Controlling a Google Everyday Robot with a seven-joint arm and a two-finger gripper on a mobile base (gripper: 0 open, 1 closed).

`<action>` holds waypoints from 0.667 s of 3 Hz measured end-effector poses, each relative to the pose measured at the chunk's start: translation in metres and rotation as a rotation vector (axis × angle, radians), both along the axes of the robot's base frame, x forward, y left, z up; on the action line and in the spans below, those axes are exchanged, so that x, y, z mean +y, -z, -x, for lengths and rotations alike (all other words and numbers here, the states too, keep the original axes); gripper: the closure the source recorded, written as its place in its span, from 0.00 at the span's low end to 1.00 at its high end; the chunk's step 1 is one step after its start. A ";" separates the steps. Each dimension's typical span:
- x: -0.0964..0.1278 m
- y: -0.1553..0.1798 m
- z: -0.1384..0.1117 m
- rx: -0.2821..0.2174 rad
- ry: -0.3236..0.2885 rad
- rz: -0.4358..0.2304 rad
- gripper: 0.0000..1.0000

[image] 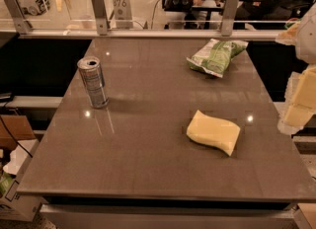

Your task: Move green jalapeno chip bag near redbull can

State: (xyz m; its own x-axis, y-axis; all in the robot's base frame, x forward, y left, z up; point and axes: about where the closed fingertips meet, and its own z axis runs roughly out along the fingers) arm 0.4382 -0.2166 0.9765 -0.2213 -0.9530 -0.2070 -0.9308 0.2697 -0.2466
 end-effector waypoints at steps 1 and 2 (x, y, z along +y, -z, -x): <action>0.000 0.000 0.000 0.000 0.000 0.000 0.00; 0.000 -0.001 -0.006 0.000 0.012 -0.014 0.00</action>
Offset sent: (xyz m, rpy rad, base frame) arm 0.0143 -0.0012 -0.0038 0.0322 0.0243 -0.0283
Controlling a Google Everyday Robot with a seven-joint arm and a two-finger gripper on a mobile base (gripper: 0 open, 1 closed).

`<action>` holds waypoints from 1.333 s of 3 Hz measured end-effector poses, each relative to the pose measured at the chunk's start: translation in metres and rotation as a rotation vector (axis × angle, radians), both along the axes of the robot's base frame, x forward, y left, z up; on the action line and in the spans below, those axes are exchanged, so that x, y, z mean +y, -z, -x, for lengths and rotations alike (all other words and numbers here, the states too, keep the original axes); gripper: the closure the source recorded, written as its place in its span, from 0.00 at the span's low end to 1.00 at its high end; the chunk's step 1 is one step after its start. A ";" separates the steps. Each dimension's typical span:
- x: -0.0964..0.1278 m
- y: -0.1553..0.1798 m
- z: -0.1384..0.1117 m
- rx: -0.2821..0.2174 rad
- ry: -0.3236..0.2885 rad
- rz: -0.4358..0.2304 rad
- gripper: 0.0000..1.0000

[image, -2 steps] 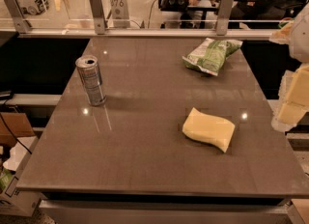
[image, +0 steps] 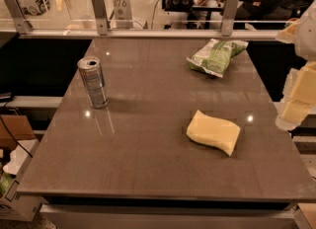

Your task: Move green jalapeno chip bag near redbull can

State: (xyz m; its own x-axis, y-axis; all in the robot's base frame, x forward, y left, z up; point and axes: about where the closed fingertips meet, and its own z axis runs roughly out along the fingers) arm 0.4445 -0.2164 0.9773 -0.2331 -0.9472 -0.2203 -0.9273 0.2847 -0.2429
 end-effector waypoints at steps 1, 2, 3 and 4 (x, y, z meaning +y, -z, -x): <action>-0.004 0.005 -0.025 0.007 0.041 -0.045 0.00; -0.011 0.015 -0.060 0.026 0.102 -0.102 0.00; -0.021 0.026 -0.097 0.041 0.165 -0.159 0.00; -0.024 0.041 -0.137 0.060 0.226 -0.216 0.00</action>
Offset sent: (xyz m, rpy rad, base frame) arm 0.1050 -0.0251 -0.0274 0.1754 0.0632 -0.1875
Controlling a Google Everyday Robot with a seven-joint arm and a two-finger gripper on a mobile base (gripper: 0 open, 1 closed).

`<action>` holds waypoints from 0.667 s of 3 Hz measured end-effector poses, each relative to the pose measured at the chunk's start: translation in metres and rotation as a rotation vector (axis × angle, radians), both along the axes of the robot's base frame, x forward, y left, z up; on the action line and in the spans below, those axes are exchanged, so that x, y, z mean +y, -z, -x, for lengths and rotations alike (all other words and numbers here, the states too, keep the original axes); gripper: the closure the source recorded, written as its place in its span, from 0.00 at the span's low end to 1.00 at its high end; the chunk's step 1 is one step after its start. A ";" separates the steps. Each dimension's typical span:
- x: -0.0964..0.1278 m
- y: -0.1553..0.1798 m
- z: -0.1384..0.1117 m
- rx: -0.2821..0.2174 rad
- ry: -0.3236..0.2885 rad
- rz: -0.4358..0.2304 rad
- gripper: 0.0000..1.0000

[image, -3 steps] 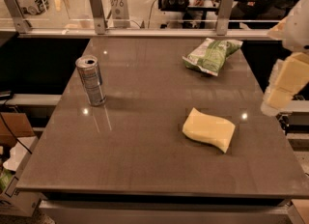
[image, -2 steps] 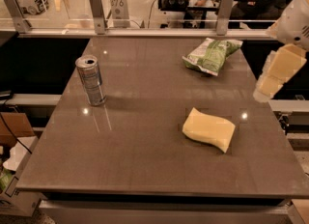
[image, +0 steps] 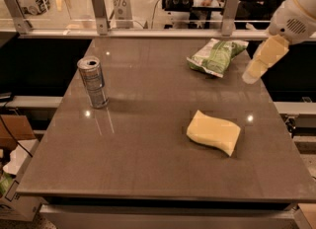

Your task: Move green jalapeno chip bag near redbull can

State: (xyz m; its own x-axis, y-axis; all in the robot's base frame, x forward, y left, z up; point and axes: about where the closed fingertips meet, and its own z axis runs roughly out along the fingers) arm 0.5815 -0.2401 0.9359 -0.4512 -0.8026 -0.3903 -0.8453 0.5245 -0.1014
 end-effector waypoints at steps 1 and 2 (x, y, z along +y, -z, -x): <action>0.000 0.015 -0.041 -0.002 0.061 -0.041 0.00; -0.003 0.028 -0.073 -0.023 0.141 -0.048 0.00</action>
Offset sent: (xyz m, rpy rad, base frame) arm 0.1191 -0.0129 -0.0406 0.0506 -0.0748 -0.2743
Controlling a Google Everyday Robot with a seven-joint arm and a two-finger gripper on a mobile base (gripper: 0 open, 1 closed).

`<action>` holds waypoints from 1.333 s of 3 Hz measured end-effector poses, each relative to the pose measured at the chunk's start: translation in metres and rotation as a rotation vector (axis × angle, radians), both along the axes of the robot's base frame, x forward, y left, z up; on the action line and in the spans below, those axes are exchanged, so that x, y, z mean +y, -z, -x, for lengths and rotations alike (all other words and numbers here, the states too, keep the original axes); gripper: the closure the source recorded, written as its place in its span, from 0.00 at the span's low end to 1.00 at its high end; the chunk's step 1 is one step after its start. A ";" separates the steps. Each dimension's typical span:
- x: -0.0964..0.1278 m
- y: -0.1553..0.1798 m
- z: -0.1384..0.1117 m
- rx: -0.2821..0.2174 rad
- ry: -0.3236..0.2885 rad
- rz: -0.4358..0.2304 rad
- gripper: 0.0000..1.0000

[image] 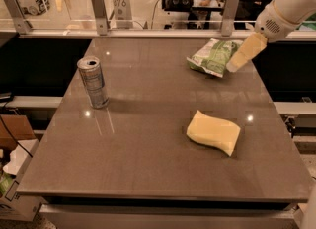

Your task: Move green jalapeno chip bag near redbull can

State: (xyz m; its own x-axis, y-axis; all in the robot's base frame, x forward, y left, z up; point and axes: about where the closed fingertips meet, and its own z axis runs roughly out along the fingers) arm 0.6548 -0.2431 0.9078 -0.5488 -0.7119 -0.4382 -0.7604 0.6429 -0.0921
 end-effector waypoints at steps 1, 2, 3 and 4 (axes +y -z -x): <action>0.003 0.013 -0.030 -0.024 0.110 0.013 0.00; 0.005 0.031 -0.047 0.005 0.230 0.043 0.00; 0.014 0.050 -0.053 0.070 0.321 0.028 0.00; 0.027 0.064 -0.057 0.127 0.371 0.006 0.00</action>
Offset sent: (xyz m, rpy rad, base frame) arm 0.0627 0.0081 -0.0484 -0.0761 0.0482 -0.4286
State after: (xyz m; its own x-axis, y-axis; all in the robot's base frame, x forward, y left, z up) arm 0.7117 -0.2159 0.8438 -0.8187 -0.4578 -0.3466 -0.4824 0.8758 -0.0173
